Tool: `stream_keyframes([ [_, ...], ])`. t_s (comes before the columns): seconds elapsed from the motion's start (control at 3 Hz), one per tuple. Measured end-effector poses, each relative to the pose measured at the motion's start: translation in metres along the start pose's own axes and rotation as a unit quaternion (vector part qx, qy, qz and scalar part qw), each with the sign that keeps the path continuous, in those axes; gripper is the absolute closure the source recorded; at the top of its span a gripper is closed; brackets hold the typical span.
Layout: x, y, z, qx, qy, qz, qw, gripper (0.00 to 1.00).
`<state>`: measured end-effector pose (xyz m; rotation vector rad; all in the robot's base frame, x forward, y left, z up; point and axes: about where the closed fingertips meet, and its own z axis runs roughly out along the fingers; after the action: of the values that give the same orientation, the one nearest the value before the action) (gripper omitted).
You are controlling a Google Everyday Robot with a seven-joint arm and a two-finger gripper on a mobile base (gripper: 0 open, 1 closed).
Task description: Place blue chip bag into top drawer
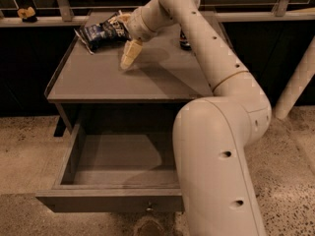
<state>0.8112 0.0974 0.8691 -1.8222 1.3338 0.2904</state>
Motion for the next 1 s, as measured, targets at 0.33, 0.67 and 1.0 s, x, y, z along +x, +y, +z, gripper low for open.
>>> stream_keyframes([
  [0.33,0.0110,-0.0036,0.0150,-0.017,0.004,0.007,0.9998,0.00],
  [0.67,0.0109,-0.0037,0.0150,-0.017,0.004,0.007,0.9998,0.00],
  [1.0,0.0071,-0.0054,0.0200,-0.019,-0.008,0.004,0.9998,0.00],
])
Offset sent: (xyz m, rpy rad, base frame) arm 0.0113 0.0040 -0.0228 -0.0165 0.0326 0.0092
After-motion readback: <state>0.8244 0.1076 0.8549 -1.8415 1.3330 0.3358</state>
